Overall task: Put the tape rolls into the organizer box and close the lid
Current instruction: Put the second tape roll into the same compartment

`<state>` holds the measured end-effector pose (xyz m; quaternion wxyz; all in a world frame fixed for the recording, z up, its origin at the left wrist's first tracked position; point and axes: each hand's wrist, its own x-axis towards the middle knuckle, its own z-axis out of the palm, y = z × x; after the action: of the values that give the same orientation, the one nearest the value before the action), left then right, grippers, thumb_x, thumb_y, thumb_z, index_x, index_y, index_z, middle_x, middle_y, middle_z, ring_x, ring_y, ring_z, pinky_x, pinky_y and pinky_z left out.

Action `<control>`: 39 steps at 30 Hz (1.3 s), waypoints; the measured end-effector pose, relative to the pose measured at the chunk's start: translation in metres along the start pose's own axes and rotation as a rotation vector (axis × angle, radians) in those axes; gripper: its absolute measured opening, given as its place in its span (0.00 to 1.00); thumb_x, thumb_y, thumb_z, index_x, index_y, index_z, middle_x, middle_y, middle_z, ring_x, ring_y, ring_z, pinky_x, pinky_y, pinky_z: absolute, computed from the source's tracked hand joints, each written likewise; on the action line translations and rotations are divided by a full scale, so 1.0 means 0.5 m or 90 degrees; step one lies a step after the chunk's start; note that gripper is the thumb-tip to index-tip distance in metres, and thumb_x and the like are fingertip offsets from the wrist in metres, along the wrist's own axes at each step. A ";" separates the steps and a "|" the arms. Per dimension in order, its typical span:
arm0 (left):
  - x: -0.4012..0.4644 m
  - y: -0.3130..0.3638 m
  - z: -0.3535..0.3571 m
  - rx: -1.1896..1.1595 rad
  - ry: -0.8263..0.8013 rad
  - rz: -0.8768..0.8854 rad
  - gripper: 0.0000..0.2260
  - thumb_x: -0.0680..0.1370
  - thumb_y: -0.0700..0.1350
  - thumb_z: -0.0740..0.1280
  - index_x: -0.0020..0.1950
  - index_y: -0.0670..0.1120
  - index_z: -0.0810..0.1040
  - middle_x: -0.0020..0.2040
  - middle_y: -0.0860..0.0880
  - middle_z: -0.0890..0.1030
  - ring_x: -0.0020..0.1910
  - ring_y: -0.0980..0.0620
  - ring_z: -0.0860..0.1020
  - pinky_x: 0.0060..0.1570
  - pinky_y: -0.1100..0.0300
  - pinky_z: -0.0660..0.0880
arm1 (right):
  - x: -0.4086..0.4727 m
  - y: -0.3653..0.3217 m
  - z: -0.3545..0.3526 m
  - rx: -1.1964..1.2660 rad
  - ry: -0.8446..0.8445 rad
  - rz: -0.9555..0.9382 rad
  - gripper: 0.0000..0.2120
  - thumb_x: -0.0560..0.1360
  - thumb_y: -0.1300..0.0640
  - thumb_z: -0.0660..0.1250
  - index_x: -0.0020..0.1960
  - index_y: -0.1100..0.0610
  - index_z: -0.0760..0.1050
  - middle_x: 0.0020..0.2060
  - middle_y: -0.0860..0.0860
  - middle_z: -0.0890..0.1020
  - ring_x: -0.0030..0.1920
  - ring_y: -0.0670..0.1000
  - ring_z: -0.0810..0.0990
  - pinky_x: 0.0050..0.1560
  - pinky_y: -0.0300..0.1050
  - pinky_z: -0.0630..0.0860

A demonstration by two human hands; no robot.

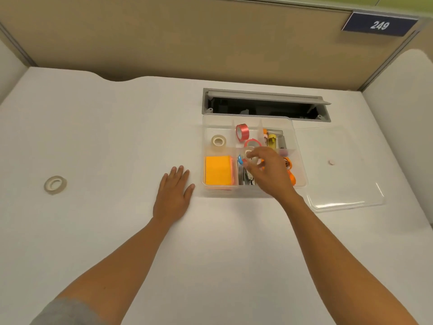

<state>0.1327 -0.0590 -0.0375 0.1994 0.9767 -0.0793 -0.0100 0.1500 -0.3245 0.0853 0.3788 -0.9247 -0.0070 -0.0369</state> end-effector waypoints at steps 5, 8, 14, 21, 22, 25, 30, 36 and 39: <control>0.001 -0.002 0.002 -0.003 0.022 0.002 0.24 0.82 0.55 0.53 0.75 0.46 0.63 0.77 0.47 0.61 0.77 0.49 0.54 0.76 0.52 0.47 | 0.150 -0.006 0.032 -0.148 -0.059 -0.021 0.09 0.75 0.58 0.69 0.55 0.55 0.78 0.61 0.53 0.75 0.58 0.51 0.73 0.54 0.35 0.64; 0.002 -0.001 0.004 -0.003 0.017 -0.006 0.25 0.81 0.56 0.50 0.76 0.47 0.61 0.78 0.48 0.59 0.78 0.51 0.52 0.76 0.53 0.46 | 0.222 -0.005 0.051 -0.268 -0.071 -0.085 0.12 0.74 0.59 0.71 0.57 0.55 0.78 0.59 0.54 0.74 0.58 0.54 0.72 0.52 0.39 0.65; 0.003 -0.001 0.008 0.006 0.016 -0.011 0.24 0.82 0.56 0.50 0.76 0.48 0.60 0.78 0.49 0.59 0.78 0.52 0.51 0.76 0.52 0.47 | 0.313 -0.004 0.095 -0.445 -0.119 -0.197 0.14 0.72 0.58 0.72 0.57 0.54 0.78 0.50 0.56 0.76 0.49 0.56 0.72 0.47 0.48 0.70; 0.004 -0.001 0.012 0.022 0.019 -0.013 0.24 0.82 0.56 0.49 0.76 0.48 0.60 0.78 0.49 0.60 0.78 0.52 0.52 0.76 0.53 0.47 | 0.348 0.003 0.128 -0.544 -0.199 -0.236 0.14 0.73 0.56 0.71 0.58 0.53 0.78 0.49 0.56 0.78 0.50 0.57 0.74 0.49 0.51 0.72; 0.004 -0.001 0.012 0.021 0.020 -0.013 0.24 0.82 0.56 0.50 0.76 0.48 0.60 0.77 0.49 0.60 0.78 0.52 0.52 0.76 0.53 0.47 | 0.351 0.004 0.130 -0.553 -0.207 -0.238 0.14 0.72 0.56 0.71 0.57 0.53 0.78 0.48 0.56 0.78 0.49 0.57 0.74 0.49 0.51 0.72; 0.004 -0.001 0.013 0.024 0.021 -0.012 0.24 0.82 0.56 0.50 0.76 0.48 0.61 0.77 0.48 0.60 0.77 0.52 0.53 0.76 0.51 0.49 | 0.356 0.004 0.134 -0.567 -0.220 -0.250 0.12 0.73 0.56 0.71 0.56 0.53 0.79 0.48 0.56 0.79 0.49 0.57 0.74 0.48 0.51 0.71; 0.004 -0.001 0.013 0.022 0.016 -0.015 0.24 0.82 0.57 0.49 0.76 0.48 0.60 0.78 0.49 0.59 0.78 0.53 0.51 0.76 0.51 0.49 | 0.361 0.003 0.142 -0.597 -0.231 -0.254 0.09 0.74 0.54 0.69 0.55 0.51 0.79 0.47 0.55 0.80 0.50 0.57 0.74 0.51 0.52 0.69; 0.003 0.000 0.011 0.019 0.017 -0.017 0.24 0.82 0.57 0.49 0.76 0.48 0.60 0.78 0.49 0.60 0.78 0.53 0.52 0.76 0.51 0.50 | 0.365 0.010 0.145 -0.577 -0.233 -0.247 0.11 0.74 0.54 0.69 0.56 0.52 0.79 0.49 0.55 0.81 0.52 0.57 0.74 0.54 0.53 0.69; 0.004 0.001 0.011 0.012 0.017 -0.016 0.24 0.82 0.57 0.50 0.76 0.48 0.60 0.77 0.49 0.60 0.78 0.52 0.52 0.76 0.50 0.50 | 0.366 0.012 0.141 -0.607 -0.238 -0.272 0.10 0.74 0.53 0.69 0.55 0.52 0.79 0.47 0.55 0.81 0.50 0.56 0.75 0.53 0.52 0.69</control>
<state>0.1342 -0.0619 -0.0422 0.1913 0.9794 -0.0644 0.0015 0.3369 -0.2818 0.0445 -0.1051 -0.9626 -0.2439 0.0532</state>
